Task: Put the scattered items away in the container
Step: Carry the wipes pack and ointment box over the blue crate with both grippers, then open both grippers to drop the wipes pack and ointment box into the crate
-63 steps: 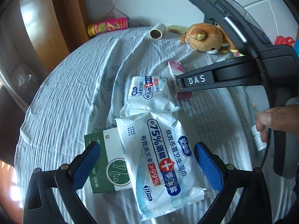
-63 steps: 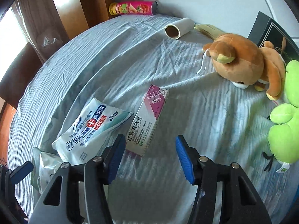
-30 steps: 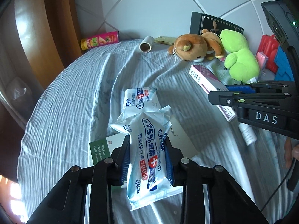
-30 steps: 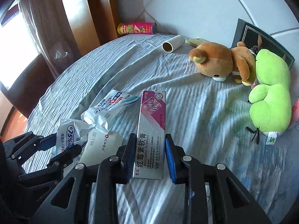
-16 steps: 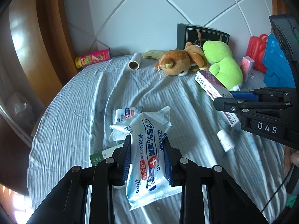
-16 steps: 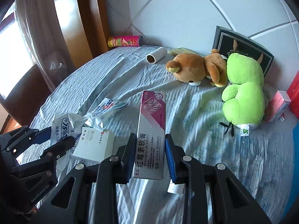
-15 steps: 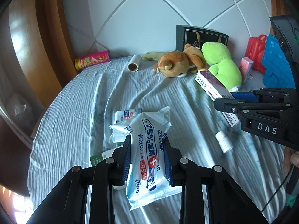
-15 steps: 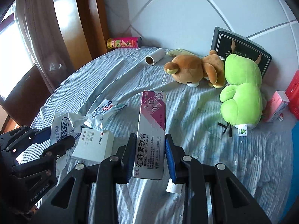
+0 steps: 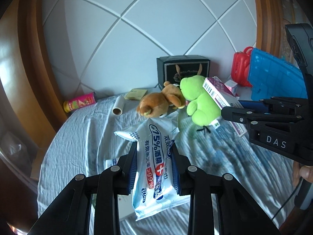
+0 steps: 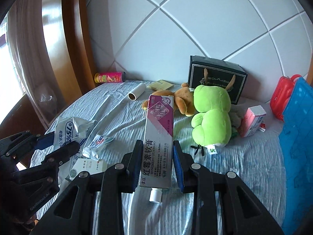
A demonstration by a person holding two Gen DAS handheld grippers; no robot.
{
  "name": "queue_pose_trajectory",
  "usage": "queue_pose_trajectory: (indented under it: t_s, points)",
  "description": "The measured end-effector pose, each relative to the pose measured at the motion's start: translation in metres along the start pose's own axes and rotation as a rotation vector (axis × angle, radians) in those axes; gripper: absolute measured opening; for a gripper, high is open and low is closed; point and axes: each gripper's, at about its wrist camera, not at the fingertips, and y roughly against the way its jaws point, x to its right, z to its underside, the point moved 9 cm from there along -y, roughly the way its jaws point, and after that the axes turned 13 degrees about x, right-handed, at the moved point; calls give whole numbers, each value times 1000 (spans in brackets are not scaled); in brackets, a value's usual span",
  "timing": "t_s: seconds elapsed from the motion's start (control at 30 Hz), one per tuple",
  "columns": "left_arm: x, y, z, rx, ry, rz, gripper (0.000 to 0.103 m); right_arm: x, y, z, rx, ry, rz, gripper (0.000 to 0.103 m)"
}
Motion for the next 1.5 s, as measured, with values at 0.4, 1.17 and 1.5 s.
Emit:
queue_pose_trajectory:
  t_s: [0.4,1.17,1.5]
  points:
    - [122,25,-76,132,-96,173,29,92,116,-47,171,-31,198,29]
    - [561,78,-217,287,-160,472,29,448,393,-32,330,-128,486,29]
    - [667,51,-251,254,-205,500,82,577,404,13,268,-303,579,30]
